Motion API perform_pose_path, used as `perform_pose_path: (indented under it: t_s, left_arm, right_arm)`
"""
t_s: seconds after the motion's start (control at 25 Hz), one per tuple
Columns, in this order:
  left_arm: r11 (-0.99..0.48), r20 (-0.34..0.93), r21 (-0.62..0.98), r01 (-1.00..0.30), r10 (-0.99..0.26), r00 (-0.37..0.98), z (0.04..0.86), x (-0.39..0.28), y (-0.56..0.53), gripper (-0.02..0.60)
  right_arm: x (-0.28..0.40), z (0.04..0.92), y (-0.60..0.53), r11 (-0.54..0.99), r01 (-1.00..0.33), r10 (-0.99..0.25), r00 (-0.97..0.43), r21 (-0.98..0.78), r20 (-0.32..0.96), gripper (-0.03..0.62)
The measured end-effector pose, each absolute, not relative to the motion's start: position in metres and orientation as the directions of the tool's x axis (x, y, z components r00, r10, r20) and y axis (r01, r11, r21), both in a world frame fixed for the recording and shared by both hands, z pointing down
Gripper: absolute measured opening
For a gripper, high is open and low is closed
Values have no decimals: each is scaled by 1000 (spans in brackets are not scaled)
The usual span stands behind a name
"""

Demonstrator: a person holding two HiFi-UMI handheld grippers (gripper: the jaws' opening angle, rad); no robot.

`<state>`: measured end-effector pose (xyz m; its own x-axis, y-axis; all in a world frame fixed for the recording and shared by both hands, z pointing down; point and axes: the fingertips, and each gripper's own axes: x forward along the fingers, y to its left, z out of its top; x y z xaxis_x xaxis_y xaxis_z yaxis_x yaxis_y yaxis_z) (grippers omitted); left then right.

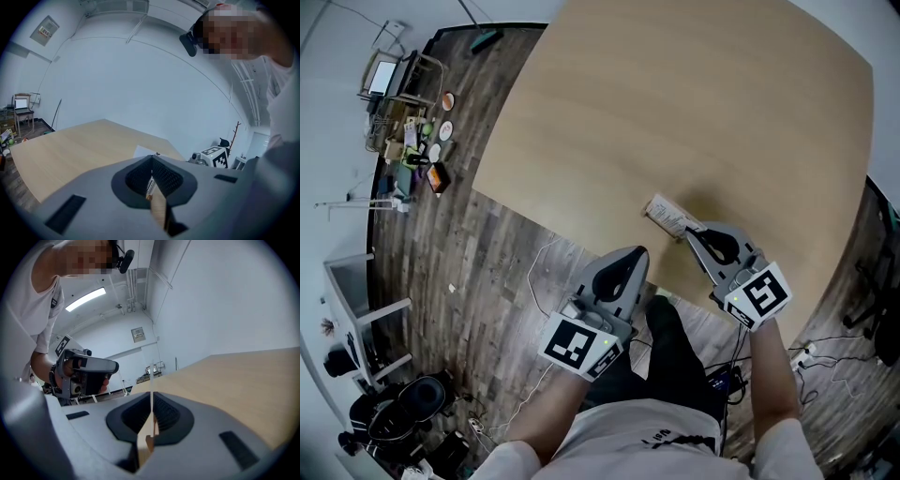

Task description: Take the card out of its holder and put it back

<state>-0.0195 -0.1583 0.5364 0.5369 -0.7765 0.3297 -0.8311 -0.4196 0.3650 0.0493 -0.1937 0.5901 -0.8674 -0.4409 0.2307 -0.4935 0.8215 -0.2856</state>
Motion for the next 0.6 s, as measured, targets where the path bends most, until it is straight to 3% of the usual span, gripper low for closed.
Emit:
perform_pose_path:
  t_s: [0.6]
  left_arm:
    - [-425, 338, 372, -825, -766, 547, 539, -17, -160, 12]
  right_arm:
    - [42, 613, -190, 829, -500, -420, -852, -250, 312, 26]
